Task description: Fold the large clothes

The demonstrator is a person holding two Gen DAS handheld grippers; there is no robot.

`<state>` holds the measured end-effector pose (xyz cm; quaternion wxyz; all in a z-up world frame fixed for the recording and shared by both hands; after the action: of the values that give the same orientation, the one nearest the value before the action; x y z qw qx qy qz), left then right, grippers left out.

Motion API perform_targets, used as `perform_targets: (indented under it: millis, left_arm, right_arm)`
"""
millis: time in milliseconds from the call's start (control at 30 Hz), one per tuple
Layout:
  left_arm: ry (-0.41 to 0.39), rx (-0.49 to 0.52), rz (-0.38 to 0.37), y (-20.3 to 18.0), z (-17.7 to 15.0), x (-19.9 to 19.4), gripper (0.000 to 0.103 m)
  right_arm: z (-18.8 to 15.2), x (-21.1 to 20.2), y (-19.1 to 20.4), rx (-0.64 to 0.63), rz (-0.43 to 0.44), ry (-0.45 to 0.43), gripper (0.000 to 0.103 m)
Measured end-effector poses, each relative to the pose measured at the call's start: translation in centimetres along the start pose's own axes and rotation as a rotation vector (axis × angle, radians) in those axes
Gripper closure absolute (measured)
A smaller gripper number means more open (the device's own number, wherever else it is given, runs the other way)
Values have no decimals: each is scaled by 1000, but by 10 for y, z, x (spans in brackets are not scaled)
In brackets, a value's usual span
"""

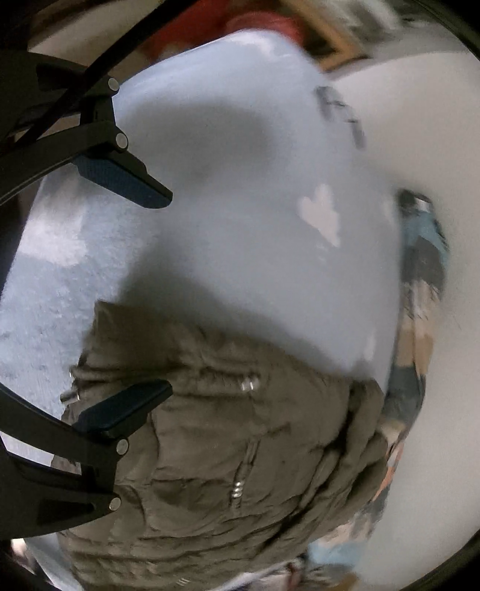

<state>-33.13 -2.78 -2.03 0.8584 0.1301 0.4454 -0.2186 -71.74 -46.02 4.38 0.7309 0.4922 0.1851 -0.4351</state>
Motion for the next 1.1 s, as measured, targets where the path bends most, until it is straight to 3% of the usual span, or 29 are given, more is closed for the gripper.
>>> perform_targets:
  millis: [133,333,700,1100]
  left_arm:
    - [34,-98,-102,4,-8,6,10]
    - [88,-191,-230,-3,-16,17,10]
    - [98,-213,-285,-6,-19,18,10]
    - [87,-77,-291,-40,-13,19,10]
  right_arm:
    - [-2,15,-26,154,20,79,23]
    - [-11,26,-37,246,55,151,23]
    - [-28,41,-22,185,83,206,23]
    - [-57,57,-1,93,93,290,22]
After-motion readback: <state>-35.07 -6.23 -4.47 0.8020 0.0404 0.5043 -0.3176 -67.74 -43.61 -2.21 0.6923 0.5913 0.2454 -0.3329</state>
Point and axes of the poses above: each gripper's, at about its wrist camera, not at the fingertips, and x roughly the way its jaws point, y to its left, z to its top, the point moved 9 cm from there along x, roughly the way its jaws point, and after that the axes turned 11 degrees about x, right-handed, at the moved point
